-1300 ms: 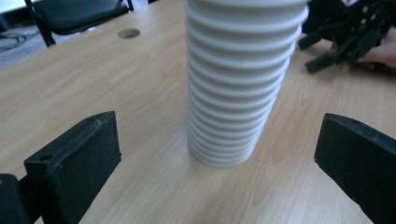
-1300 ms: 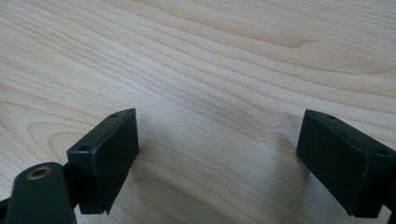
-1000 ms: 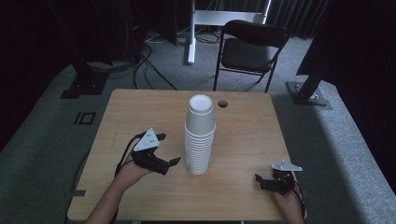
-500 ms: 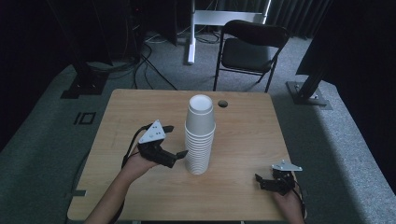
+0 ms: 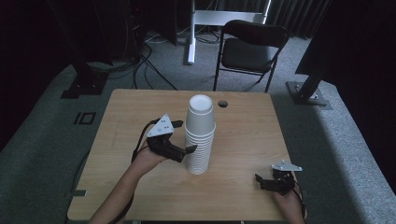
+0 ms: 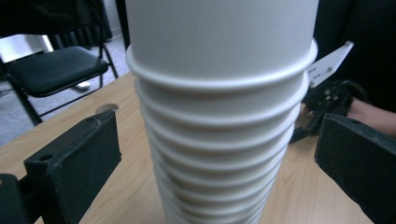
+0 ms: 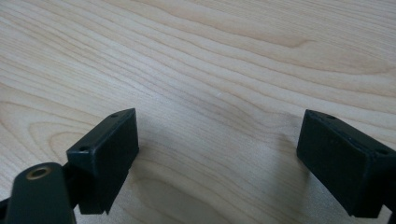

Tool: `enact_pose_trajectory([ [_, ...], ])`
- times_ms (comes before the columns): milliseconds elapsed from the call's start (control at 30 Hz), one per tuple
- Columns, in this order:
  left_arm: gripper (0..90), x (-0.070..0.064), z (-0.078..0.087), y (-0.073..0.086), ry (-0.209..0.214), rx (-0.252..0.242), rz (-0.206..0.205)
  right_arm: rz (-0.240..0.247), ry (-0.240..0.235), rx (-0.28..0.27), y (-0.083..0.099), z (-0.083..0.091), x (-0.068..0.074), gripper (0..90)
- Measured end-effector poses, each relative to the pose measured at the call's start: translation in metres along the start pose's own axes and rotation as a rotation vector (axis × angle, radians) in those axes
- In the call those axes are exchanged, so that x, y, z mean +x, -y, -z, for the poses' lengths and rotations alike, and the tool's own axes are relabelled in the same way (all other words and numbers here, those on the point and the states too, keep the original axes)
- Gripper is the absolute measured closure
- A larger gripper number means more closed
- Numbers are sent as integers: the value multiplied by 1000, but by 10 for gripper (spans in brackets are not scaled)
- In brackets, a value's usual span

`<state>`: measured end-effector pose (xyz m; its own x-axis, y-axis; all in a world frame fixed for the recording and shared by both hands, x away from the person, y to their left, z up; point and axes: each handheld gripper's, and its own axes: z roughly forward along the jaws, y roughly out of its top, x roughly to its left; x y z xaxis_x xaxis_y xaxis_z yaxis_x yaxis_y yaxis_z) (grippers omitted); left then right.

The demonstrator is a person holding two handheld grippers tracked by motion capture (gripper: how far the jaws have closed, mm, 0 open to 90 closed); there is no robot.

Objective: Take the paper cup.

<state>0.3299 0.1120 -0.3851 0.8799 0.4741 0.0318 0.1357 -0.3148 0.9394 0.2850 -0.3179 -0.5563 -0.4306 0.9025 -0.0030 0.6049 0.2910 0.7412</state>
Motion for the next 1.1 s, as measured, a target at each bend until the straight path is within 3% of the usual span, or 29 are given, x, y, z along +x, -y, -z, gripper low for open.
enact_pose_trajectory([
  [300, 3, 2, -9, -7, 24, -18, 7, 0, 0, 0, 0, 0, 0, 121],
  [367, 3, 3, -12, -7, 12, -14, -3, 0, -1, 0, 0, 0, 0, 121],
  [1100, 28, 3, -29, -11, 32, -61, 16, 14, -18, 12, -2, 0, -2, 111],
])
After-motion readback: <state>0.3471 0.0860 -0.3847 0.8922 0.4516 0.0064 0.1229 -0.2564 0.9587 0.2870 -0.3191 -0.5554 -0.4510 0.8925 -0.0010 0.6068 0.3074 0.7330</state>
